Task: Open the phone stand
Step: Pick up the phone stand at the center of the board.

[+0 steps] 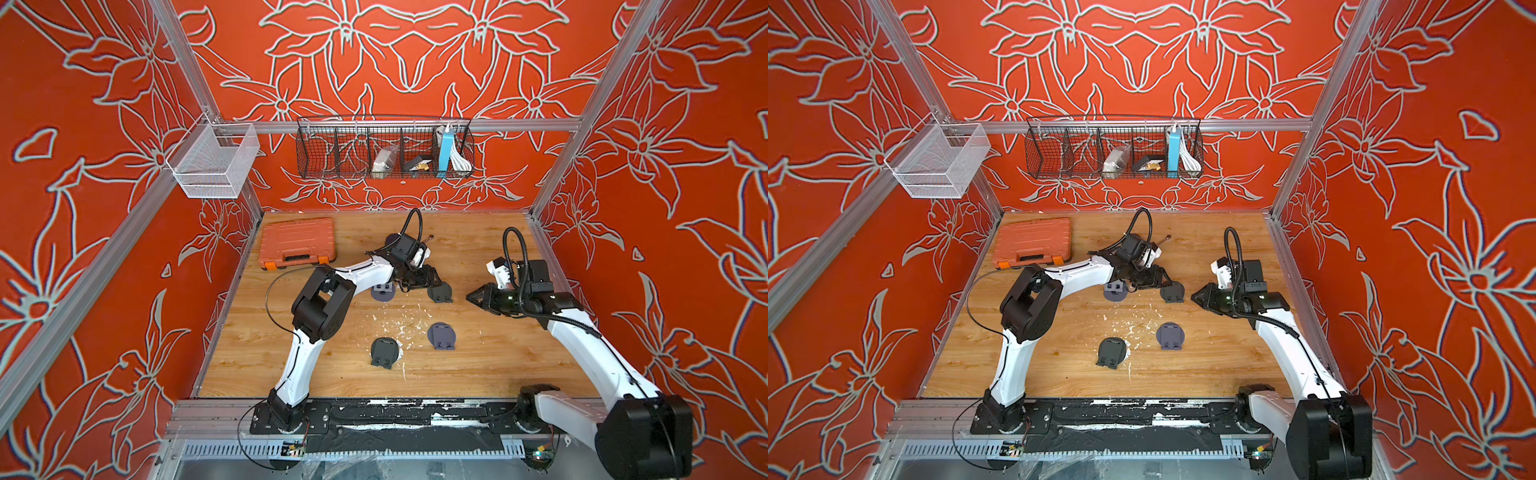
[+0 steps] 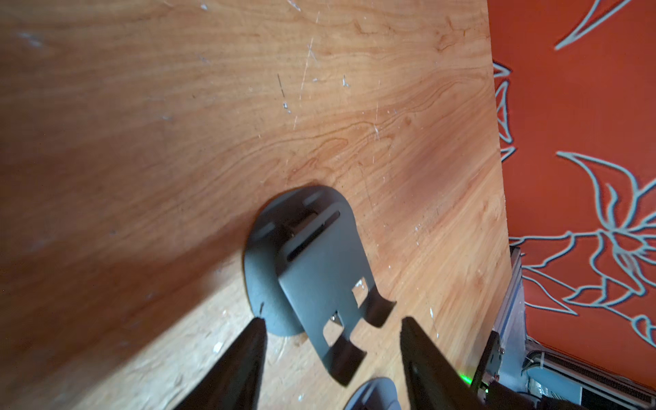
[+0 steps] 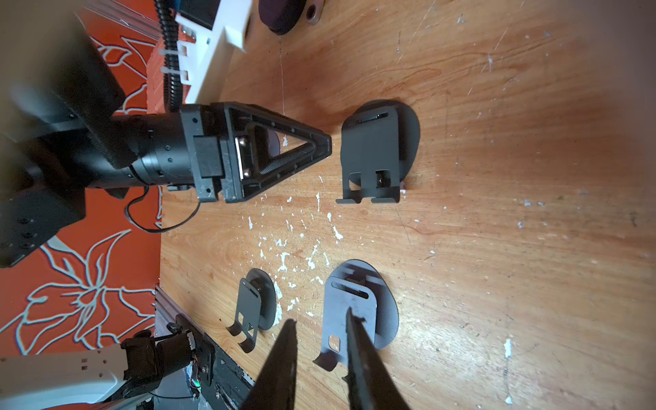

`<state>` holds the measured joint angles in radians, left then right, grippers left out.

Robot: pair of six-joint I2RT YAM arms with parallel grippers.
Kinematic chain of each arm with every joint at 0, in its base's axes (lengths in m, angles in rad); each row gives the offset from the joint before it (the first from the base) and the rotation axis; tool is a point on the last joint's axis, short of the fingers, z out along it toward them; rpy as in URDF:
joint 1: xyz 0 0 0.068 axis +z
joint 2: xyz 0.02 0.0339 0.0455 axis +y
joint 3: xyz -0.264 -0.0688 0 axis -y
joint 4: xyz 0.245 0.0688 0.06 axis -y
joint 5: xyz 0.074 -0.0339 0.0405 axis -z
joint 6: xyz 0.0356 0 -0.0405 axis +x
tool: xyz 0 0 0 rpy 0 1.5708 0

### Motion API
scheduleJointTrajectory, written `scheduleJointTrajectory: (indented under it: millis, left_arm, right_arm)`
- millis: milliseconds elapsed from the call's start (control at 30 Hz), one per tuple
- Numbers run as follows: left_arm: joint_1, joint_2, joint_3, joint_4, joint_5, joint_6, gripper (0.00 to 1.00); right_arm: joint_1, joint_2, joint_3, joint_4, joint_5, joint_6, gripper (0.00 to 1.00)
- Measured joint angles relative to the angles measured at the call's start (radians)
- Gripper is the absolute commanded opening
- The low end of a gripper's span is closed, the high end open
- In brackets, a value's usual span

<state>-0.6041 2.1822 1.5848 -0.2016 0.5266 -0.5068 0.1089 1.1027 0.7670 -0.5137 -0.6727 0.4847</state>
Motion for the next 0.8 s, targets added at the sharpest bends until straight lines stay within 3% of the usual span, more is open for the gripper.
scheduleJointTrajectory:
  millis: [433,800]
  left_arm:
    - [0.0,0.07,0.026,0.045,0.034,-0.031,0.56]
    - [0.0,0.11,0.041,0.089,0.082,-0.071,0.42]
  right_arm:
    - [-0.013,0.044,-0.013,0.029,-0.016,-0.001,0.26]
    - [-0.025,0.054,-0.026,0.047,-0.028,-0.001,0.25]
